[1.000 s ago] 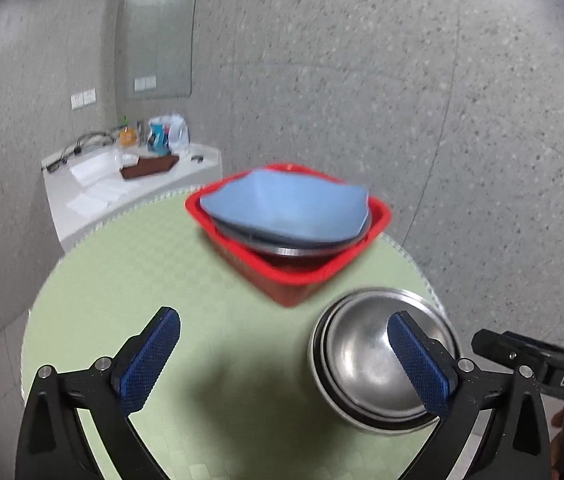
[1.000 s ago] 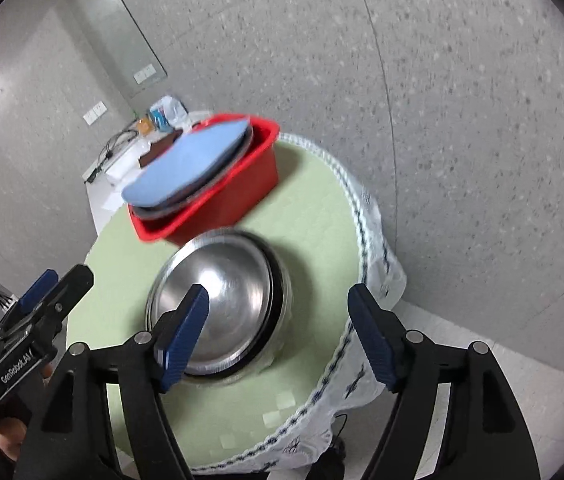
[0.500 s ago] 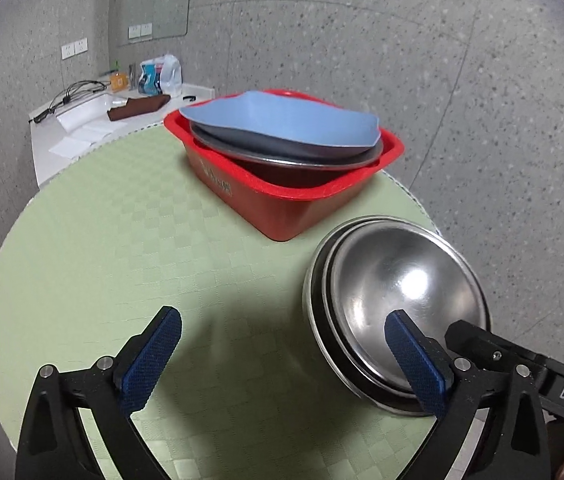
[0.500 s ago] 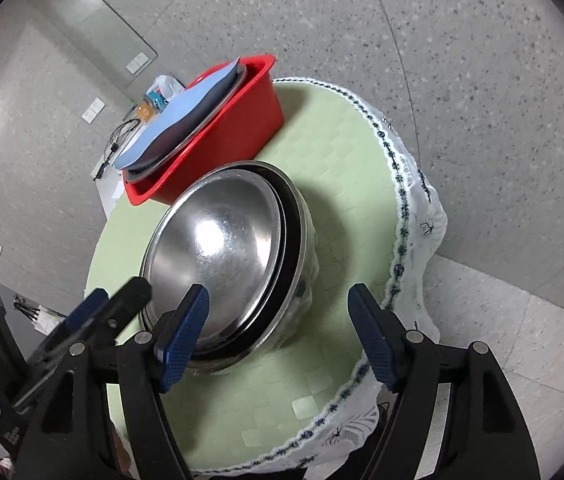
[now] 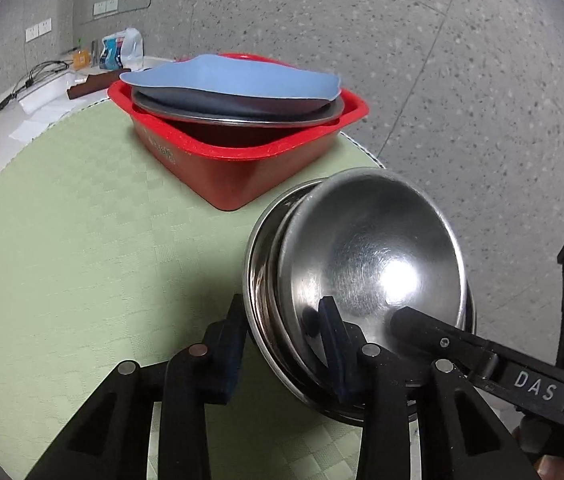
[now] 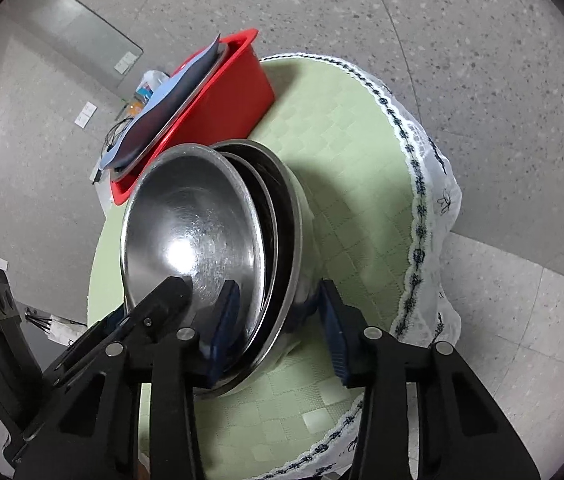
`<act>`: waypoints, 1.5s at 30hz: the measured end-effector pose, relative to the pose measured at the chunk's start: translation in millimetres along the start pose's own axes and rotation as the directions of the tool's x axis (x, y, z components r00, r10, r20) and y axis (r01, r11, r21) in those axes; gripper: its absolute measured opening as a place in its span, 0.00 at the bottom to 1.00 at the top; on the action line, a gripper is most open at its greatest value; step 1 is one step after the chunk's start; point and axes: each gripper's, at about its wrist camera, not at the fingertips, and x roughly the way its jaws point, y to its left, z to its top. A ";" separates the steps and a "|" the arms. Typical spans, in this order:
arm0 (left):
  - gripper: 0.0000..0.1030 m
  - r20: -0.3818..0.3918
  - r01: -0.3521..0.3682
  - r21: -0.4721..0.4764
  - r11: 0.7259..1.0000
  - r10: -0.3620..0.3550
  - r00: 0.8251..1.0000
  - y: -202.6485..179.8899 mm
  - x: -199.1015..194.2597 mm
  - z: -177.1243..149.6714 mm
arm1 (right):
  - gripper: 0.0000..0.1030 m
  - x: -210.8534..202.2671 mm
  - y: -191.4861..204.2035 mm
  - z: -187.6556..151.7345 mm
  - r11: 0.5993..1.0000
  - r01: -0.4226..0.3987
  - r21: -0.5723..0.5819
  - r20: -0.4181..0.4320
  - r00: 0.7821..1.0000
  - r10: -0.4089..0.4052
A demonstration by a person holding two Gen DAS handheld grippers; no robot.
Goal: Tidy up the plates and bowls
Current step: 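Grasp the stacked steel bowls with the left tool while the right tool grips and lifts, then carry the bowl stack over the red basket and lower it onto the blue plate, opening both tools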
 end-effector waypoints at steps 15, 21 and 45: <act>0.31 0.171 0.027 0.045 0.999 -0.034 0.985 1.1 -92.2 30.2 | 0.35 -59.8 54.3 40.5 0.996 -0.023 -0.091 0.123 0.992 0.034; 0.30 0.185 0.025 0.017 1.000 -0.028 0.982 27.3 -96.9 82.3 | 0.35 -50.8 95.3 94.1 0.990 -0.014 -0.139 0.152 0.988 0.036; 0.31 -0.090 -0.015 -0.038 0.999 0.012 0.996 85.0 47.3 200.4 | 0.37 85.1 124.0 176.5 0.991 0.106 -0.078 -0.074 0.991 -0.112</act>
